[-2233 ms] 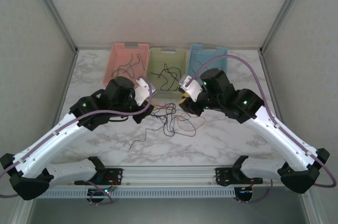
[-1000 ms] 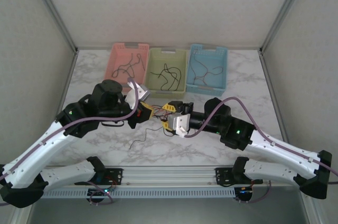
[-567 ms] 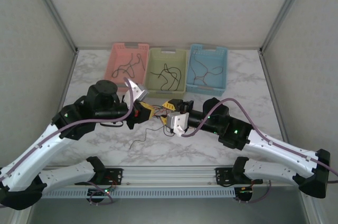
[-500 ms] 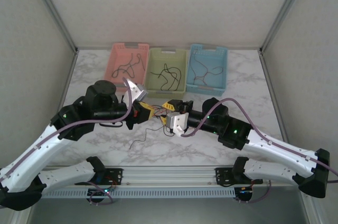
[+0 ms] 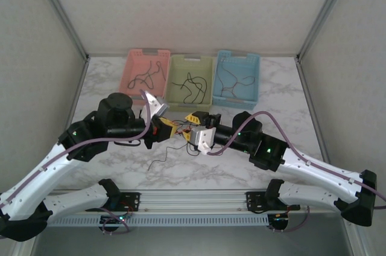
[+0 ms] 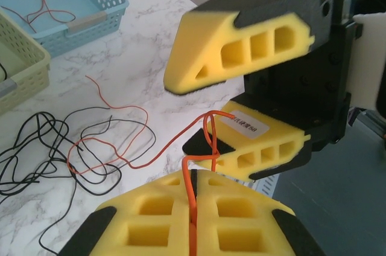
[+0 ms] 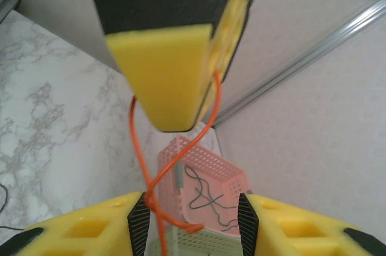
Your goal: Untangle the cables
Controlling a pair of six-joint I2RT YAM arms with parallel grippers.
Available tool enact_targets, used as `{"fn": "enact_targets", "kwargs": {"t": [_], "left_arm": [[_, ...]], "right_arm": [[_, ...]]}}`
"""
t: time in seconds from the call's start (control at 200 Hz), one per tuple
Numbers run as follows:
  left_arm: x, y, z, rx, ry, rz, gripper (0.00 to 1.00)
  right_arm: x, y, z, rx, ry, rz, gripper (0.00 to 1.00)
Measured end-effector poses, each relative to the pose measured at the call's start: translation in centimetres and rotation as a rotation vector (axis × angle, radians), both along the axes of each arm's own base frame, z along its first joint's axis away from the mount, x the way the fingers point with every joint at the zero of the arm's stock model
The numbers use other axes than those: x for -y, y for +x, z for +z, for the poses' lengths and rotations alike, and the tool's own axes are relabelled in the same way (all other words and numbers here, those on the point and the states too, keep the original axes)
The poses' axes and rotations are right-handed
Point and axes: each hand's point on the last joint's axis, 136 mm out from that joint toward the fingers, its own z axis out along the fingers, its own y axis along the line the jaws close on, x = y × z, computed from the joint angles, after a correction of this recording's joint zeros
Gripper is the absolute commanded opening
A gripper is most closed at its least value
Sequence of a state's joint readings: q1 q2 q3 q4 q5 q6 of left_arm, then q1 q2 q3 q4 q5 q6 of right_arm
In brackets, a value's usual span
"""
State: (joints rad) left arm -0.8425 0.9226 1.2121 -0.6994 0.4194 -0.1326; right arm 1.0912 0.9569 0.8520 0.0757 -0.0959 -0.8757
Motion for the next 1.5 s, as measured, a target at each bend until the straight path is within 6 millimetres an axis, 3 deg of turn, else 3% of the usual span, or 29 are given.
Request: {"fn": "enact_targets", "kwargs": {"t": [0.23, 0.491, 0.621, 0.886, 1.096, 1.502], "left_arm": [[0.4, 0.4, -1.0, -0.028, -0.005, 0.014, 0.00], [0.7, 0.6, -0.4, -0.030, -0.034, 0.025, 0.00], [0.7, 0.6, -0.4, -0.028, -0.036, 0.025, 0.00], [0.0, 1.5, -0.9, 0.046, 0.019, 0.054, 0.00], [-0.9, 2.3, -1.6, 0.193, 0.099, 0.059, 0.00], [-1.1, 0.5, -1.4, 0.515, 0.097, -0.094, 0.00]], "right_arm": [[0.1, -0.1, 0.1, 0.016, 0.000, 0.002, 0.33], [0.2, 0.1, -1.0, 0.015, -0.030, -0.007, 0.25], [0.3, -0.3, -2.1, -0.018, -0.077, 0.008, 0.12], [-0.1, -1.6, -3.3, -0.335, -0.142, 0.039, 0.04], [-0.6, -3.2, -2.9, -0.654, -0.120, 0.094, 0.03], [-0.2, -5.2, -2.5, -0.968, -0.128, 0.208, 0.02]]}}
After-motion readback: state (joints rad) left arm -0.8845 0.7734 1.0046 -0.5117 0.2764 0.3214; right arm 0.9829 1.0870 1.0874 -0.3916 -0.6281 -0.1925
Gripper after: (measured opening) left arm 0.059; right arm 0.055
